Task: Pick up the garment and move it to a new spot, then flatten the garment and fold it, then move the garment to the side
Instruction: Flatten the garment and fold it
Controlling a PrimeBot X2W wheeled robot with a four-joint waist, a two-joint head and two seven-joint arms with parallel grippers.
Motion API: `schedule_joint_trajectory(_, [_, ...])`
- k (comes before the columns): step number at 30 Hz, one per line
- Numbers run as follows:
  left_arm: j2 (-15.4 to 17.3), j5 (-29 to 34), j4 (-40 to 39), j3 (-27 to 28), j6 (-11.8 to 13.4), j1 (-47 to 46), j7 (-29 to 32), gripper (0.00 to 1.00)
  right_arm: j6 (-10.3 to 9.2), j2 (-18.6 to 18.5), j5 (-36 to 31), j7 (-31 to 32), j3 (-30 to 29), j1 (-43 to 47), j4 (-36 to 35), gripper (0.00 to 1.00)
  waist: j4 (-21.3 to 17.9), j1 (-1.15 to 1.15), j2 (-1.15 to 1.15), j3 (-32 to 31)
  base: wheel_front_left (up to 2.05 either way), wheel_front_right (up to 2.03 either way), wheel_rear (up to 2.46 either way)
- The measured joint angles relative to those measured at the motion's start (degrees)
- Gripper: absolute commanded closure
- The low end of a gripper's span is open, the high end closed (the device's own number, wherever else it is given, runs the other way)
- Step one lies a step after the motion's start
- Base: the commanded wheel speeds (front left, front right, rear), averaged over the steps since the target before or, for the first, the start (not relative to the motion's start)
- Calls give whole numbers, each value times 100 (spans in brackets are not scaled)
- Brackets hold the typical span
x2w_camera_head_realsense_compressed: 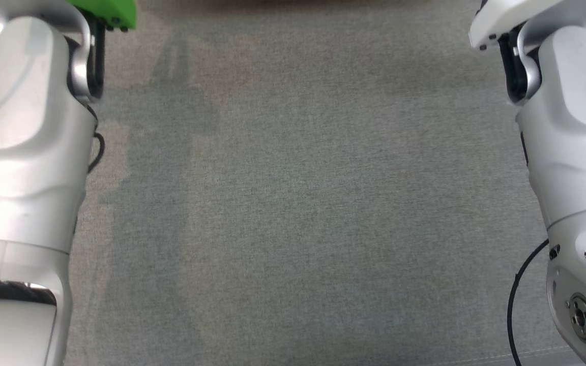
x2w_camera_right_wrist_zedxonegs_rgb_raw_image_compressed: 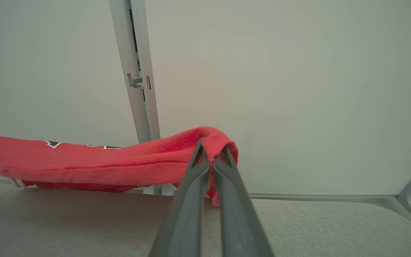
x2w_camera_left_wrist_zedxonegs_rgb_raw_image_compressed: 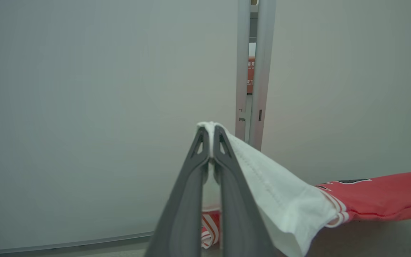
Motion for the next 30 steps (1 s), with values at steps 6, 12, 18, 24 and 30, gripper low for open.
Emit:
schedule_joint_trajectory(6, [-123, -12, -476, 448, -89, 875, -18, 100, 0, -73, 388, 0, 127, 711, -263, 100, 213, 0, 0, 552, 0, 0, 0])
schedule_joint_trajectory(12, [-221, 225, -1513, 982, -216, 2000, -19, 100, 0, -155, 1074, -1, 423, 1471, -989, 100, 372, 0, 0, 628, 0, 0, 0])
schedule_joint_trajectory(18, [-414, 416, -2644, 1474, -378, 3345, -23, 100, 0, -162, 1624, -5, 656, 2380, -1919, 100, 327, 0, 0, 382, 0, 0, 0])
schedule_joint_trajectory(24, [-631, 564, -3403, 1668, -492, 4732, -25, 100, -1, -170, 1860, -5, 665, 3487, -2629, 100, 274, -1, 0, -48, 0, 0, 0])
schedule_joint_trajectory(30, [-777, 543, -4005, 1618, -443, 6086, -26, 100, 0, -153, 1984, -5, 500, 4807, -3272, 100, 283, -1, 0, -629, 0, 0, 0])
